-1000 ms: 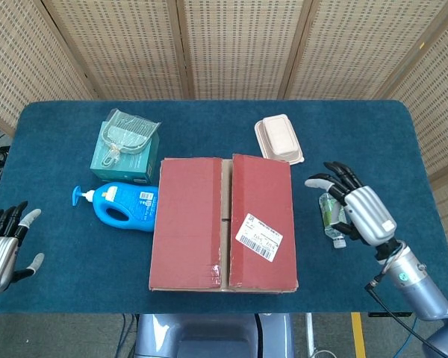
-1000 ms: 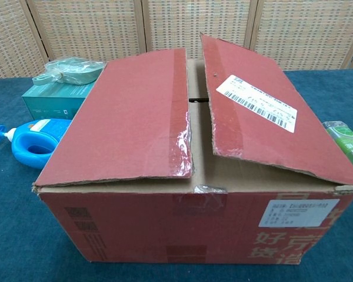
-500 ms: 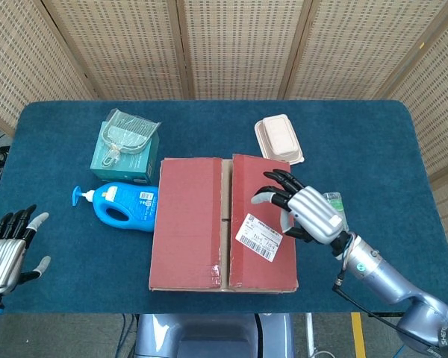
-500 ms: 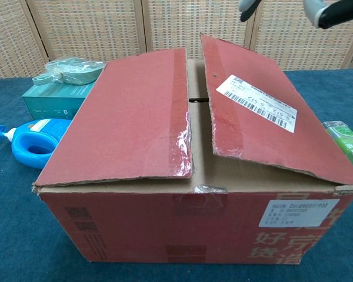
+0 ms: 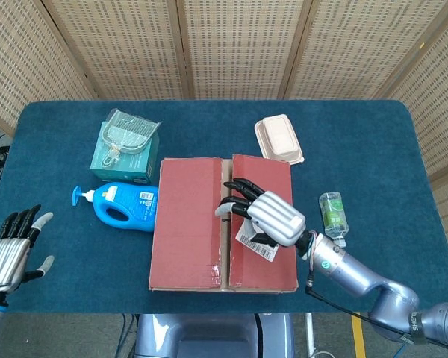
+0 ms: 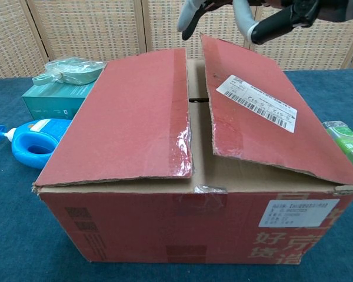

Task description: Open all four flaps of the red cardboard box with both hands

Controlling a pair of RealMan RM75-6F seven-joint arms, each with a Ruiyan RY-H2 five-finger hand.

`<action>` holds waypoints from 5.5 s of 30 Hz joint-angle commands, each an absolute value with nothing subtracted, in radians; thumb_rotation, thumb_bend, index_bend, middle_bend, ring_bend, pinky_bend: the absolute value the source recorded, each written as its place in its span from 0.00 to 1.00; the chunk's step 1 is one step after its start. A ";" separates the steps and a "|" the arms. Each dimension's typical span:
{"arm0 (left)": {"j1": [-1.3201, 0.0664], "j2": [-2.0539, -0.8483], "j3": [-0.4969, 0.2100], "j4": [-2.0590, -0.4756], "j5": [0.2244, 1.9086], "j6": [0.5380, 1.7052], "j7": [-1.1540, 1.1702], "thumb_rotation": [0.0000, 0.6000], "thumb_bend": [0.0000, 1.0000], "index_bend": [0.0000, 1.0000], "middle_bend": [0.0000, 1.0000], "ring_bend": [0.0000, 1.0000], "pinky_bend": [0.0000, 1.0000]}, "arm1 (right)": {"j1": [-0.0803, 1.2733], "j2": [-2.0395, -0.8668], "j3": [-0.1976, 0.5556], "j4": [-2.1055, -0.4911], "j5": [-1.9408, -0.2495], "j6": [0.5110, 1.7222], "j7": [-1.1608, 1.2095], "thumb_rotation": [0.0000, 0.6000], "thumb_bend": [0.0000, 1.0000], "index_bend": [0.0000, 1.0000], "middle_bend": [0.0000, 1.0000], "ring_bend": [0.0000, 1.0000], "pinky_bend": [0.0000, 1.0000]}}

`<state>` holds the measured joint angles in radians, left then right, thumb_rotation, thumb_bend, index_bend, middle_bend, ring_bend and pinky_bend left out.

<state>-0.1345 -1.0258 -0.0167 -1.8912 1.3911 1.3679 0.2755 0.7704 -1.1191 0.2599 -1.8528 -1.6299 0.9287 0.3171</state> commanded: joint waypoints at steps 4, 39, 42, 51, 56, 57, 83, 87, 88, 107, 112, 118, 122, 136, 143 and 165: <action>-0.139 -1.029 -0.018 -1.892 1.396 1.366 0.280 0.97 0.33 0.12 0.00 0.00 0.00 | 0.798 -1.144 0.257 -1.852 -1.607 0.906 0.273 1.00 1.00 0.28 0.29 0.00 0.00; -0.147 -1.029 -0.014 -1.896 1.387 1.355 0.269 0.97 0.33 0.12 0.00 0.00 0.00 | 0.829 -1.218 0.198 -1.736 -1.551 0.911 0.170 1.00 1.00 0.38 0.43 0.00 0.00; -0.149 -1.028 -0.014 -1.898 1.388 1.351 0.261 0.97 0.33 0.12 0.00 0.00 0.00 | 0.829 -1.216 0.195 -1.732 -1.552 0.915 0.173 1.00 1.00 0.39 0.46 0.01 0.00; -0.151 -1.024 -0.018 -1.898 1.388 1.355 0.258 0.97 0.33 0.12 0.00 0.00 0.00 | 0.828 -1.178 0.201 -1.755 -1.567 0.942 0.172 1.00 1.00 0.39 0.52 0.05 0.00; -0.150 -1.021 -0.018 -1.897 1.389 1.359 0.257 0.97 0.33 0.12 0.00 0.00 0.00 | 0.821 -1.137 0.204 -1.782 -1.572 0.959 0.163 1.00 1.00 0.39 0.53 0.06 0.00; -0.150 -1.021 -0.018 -1.897 1.389 1.358 0.257 0.97 0.33 0.12 0.00 0.00 0.00 | 0.819 -1.129 0.205 -1.787 -1.572 0.961 0.160 1.00 1.00 0.39 0.53 0.07 0.00; -0.150 -1.015 -0.022 -1.907 1.399 1.370 0.242 0.97 0.33 0.12 0.00 0.00 0.00 | 0.751 -0.923 0.226 -1.865 -1.534 1.026 0.175 1.00 1.00 0.39 0.54 0.08 0.00; -0.153 -1.012 -0.022 -1.907 1.402 1.367 0.236 0.97 0.33 0.12 0.00 0.00 0.00 | 0.737 -0.895 0.227 -1.866 -1.528 1.037 0.176 1.00 1.00 0.39 0.54 0.08 0.00; -0.153 -1.012 -0.022 -1.907 1.402 1.366 0.236 0.97 0.33 0.12 0.00 0.00 0.00 | 0.734 -0.889 0.227 -1.865 -1.526 1.038 0.175 1.00 1.00 0.39 0.54 0.08 0.00; -0.157 -1.012 -0.028 -1.908 1.398 1.369 0.244 0.97 0.33 0.12 0.00 0.00 0.00 | 0.680 -0.813 0.219 -1.821 -1.506 1.060 0.180 1.00 1.00 0.39 0.53 0.08 0.00; -0.158 -1.010 -0.029 -1.912 1.403 1.372 0.247 0.97 0.33 0.12 0.00 0.00 0.00 | 0.669 -0.805 0.217 -1.810 -1.506 1.066 0.191 1.00 1.00 0.39 0.53 0.08 0.00; -0.158 -1.007 -0.029 -1.917 1.407 1.376 0.251 0.97 0.33 0.12 0.00 0.00 0.00 | 0.655 -0.790 0.220 -1.803 -1.509 1.082 0.213 1.00 1.00 0.39 0.53 0.08 0.00; -0.159 -1.007 -0.030 -1.920 1.410 1.377 0.253 0.97 0.33 0.12 0.00 0.00 0.00 | 0.647 -0.782 0.220 -1.799 -1.514 1.090 0.230 1.00 1.00 0.39 0.53 0.08 0.00; -0.177 -0.989 -0.033 -1.922 1.430 1.364 0.275 0.97 0.33 0.12 0.00 0.00 0.00 | 0.614 -0.783 0.205 -1.768 -1.512 1.105 0.245 1.00 1.00 0.39 0.47 0.08 0.00; -0.227 -0.928 -0.053 -1.933 1.483 1.325 0.273 0.97 0.33 0.12 0.00 0.00 0.00 | 0.562 -0.814 0.185 -1.771 -1.456 1.137 0.178 1.00 1.00 0.23 0.28 0.02 0.00; -0.585 -0.707 -0.160 -1.958 1.655 0.934 -0.049 0.97 0.95 0.03 0.00 0.00 0.00 | 0.398 -0.948 0.136 -1.827 -1.303 1.297 -0.058 1.00 0.96 0.00 0.00 0.00 0.00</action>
